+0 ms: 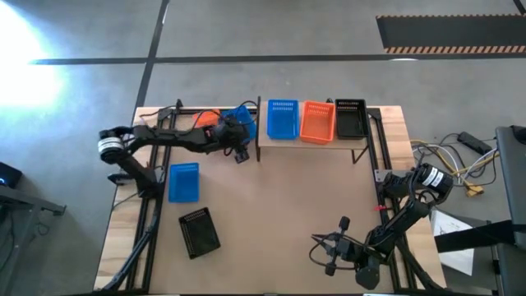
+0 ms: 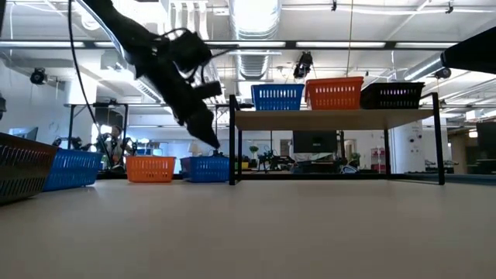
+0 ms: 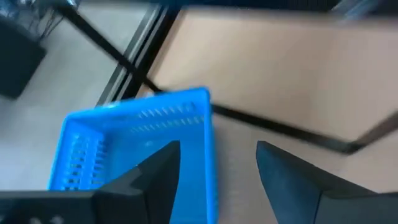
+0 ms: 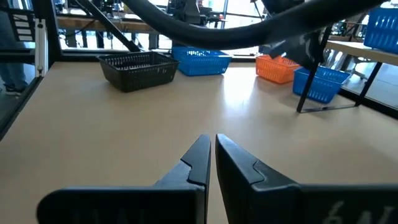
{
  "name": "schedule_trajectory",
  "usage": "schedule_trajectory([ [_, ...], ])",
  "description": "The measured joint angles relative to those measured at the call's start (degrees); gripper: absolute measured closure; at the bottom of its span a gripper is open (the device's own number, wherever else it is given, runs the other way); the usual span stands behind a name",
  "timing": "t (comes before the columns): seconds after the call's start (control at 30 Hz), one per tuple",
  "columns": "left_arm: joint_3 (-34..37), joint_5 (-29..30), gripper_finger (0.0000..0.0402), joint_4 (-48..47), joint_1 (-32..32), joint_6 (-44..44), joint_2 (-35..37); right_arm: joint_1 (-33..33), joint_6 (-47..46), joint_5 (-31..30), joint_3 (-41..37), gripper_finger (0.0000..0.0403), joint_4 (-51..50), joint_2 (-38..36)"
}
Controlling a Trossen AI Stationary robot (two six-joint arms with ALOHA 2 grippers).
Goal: Stack baskets on shelf by color
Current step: Stack the top blue bin on top of the blue bin on the shelf
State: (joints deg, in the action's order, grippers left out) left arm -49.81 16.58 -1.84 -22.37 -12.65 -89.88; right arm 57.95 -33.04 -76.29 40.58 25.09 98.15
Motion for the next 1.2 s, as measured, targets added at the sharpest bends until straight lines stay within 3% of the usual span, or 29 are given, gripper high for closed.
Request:
schedule_trajectory([
  [0.23,-0.18,9.90,0.0237,-0.04,-0.18,0.13,-4.83,0.00,-0.04,0.00,0.00,0.0385,-0.16,0.00],
  [0.53,-0.07,9.33,0.0312,-0.97,-0.13,0.00,-4.90,0.00,-0.03,0.00,0.00,0.0385,-0.45,0.00],
  [0.77,-1.37,2.34,0.0393,-10.16,0.45,0.29,-4.44,0.00,-0.02,0.00,0.00,0.0385,-0.82,0.00],
  [0.97,-1.44,2.71,0.0396,-21.95,3.07,3.08,-0.52,0.00,-0.02,-0.01,0.00,0.0385,-0.98,0.00],
  [1.2,-1.69,3.62,0.0399,-29.56,8.26,5.16,11.27,0.00,0.00,-0.02,0.00,0.0385,-1.19,0.00],
])
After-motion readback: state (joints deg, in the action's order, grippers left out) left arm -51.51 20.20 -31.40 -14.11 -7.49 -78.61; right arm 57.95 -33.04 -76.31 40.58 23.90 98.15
